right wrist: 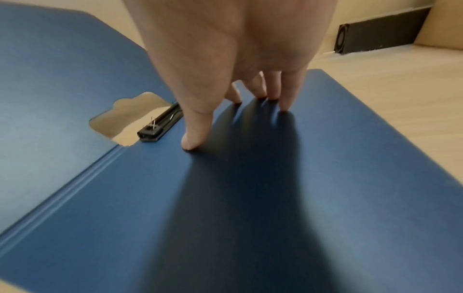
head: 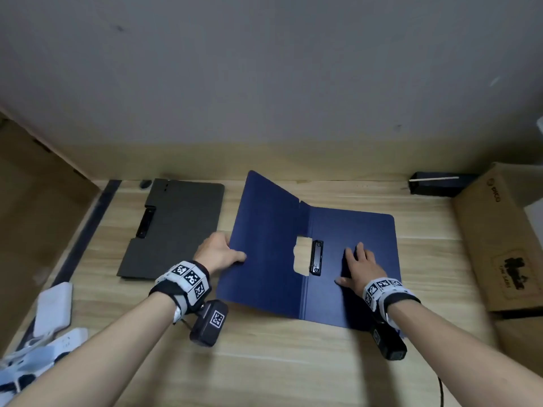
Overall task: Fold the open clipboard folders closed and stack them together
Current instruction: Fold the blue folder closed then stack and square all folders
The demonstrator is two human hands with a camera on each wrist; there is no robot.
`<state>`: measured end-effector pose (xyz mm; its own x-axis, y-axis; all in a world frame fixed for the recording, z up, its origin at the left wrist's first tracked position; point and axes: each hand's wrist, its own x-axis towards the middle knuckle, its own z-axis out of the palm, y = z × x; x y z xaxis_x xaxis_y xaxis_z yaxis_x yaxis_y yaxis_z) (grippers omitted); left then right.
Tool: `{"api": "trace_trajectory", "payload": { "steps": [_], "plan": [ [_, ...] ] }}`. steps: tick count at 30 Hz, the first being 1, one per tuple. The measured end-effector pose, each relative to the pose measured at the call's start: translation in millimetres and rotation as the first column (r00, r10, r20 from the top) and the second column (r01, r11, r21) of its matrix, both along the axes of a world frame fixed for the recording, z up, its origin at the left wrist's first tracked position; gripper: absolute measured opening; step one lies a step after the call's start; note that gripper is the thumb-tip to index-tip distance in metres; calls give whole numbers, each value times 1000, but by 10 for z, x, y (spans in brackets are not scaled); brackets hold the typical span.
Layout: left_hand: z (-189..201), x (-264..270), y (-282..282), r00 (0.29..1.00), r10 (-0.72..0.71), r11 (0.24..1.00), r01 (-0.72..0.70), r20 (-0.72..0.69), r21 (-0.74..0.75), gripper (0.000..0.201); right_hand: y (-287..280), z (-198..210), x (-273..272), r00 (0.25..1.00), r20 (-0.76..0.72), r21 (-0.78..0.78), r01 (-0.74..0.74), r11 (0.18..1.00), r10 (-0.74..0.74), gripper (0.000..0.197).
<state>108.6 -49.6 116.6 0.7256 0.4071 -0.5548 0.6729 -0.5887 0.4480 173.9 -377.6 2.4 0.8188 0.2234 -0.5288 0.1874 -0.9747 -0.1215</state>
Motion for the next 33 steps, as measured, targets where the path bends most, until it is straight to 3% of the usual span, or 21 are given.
{"api": "trace_trajectory", "payload": {
  "steps": [7,11,14,18,21,22,24,25,30,33],
  "plan": [
    [342,277,-1037,935,-343,916,354,88,-190,10,-509,395,-109,995,87,259,22,966,-46,62],
    [355,353,-1605,881,-451,862,471,144,-187,40,-727,549,-210,983,61,403,132,906,-171,52],
    [225,380,-1907,831,-521,820,550,192,-156,57,-809,632,-263,946,-4,529,277,802,-325,71],
    [-109,422,-2040,908,-374,770,417,186,-483,47,-878,569,-271,841,-136,636,479,605,-523,80],
    [-571,458,-1818,956,-268,884,293,120,-365,33,-914,444,-266,729,-251,628,623,466,-637,71],
    [-719,448,-1727,964,-254,917,267,82,-297,31,-922,408,-268,733,-232,605,624,495,-639,62],
    [-937,365,-1610,972,-235,948,224,-23,-224,53,-975,272,-268,772,-179,515,602,610,-610,44],
    [-1011,314,-1589,973,-220,955,201,-65,-216,60,-978,215,-269,794,-148,466,582,666,-590,43],
    [-1240,186,-1637,996,-56,947,31,-71,-319,79,-769,51,-318,815,-101,225,577,785,-570,72],
    [-1258,230,-1638,996,37,934,-64,-82,-352,87,-681,-11,-297,817,-64,158,575,803,-573,82]
  ]
}}
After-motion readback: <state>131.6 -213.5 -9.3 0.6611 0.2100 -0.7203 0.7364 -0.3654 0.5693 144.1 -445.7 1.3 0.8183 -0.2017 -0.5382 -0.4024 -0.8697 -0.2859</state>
